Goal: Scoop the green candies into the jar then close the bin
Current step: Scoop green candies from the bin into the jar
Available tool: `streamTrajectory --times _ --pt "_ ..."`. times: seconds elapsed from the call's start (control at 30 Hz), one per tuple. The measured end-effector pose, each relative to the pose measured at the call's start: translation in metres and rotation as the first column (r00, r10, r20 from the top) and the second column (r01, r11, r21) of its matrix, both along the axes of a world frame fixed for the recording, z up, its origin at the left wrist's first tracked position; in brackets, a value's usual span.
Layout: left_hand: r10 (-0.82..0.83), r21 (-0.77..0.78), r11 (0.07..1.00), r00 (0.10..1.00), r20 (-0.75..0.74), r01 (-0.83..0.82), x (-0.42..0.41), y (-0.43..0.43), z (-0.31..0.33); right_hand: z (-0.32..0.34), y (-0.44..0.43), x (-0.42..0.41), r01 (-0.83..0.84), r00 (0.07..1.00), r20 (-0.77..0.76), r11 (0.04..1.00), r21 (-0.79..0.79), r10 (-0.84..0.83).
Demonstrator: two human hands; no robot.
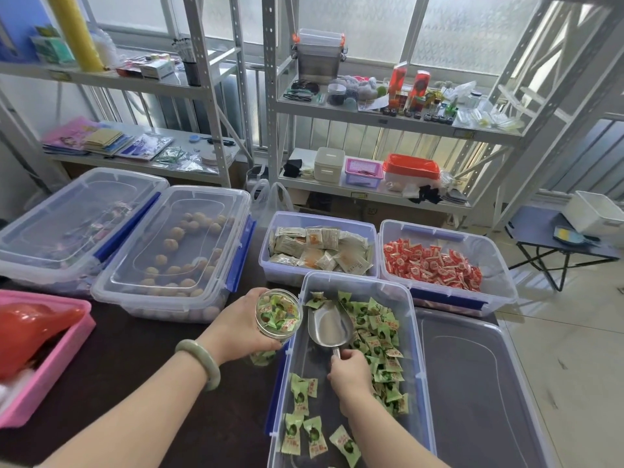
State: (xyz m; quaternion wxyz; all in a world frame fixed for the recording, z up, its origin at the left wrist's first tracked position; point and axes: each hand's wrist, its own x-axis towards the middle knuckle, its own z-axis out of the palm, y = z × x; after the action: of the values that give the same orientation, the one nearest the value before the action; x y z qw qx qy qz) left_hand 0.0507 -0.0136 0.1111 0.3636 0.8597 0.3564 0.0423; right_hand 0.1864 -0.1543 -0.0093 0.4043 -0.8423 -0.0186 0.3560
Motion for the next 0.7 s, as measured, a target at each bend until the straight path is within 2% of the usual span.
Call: streamTrajectory --times 0.2,0.27,0.33,0.4,0.57,0.7 --pt "-0.014 -0.005 1.0 1.0 0.01 0.014 0.0 0.003 -0.002 0.005 -0.006 -0.007 0.003 0.999 0.038 1.0 0.011 -0.004" --pt "-0.017 -0.006 1.0 1.0 0.011 0.017 0.0 0.003 -0.004 0.0 0.0 -0.003 0.051 0.998 -0.043 0.998 0.036 -0.05" --pt "-0.018 -0.002 1.0 1.0 0.011 0.018 -0.001 0.004 -0.005 -0.003 0.01 -0.001 0.139 0.966 -0.235 0.98 0.139 -0.103" --pt "-0.017 0.003 1.0 1.0 0.015 0.017 -0.001 0.005 -0.006 -0.004 0.012 -0.001 0.169 0.949 -0.293 0.971 0.167 -0.114" --pt "-0.018 0.002 1.0 1.0 0.022 0.018 -0.002 0.01 -0.011 -0.002 -0.004 -0.001 0.166 0.951 -0.289 0.969 0.181 -0.109" --pt "-0.027 0.028 0.999 0.999 0.024 0.027 -0.002 0.015 -0.016 0.012 -0.019 0.007 0.105 0.978 -0.201 0.973 0.206 -0.063"
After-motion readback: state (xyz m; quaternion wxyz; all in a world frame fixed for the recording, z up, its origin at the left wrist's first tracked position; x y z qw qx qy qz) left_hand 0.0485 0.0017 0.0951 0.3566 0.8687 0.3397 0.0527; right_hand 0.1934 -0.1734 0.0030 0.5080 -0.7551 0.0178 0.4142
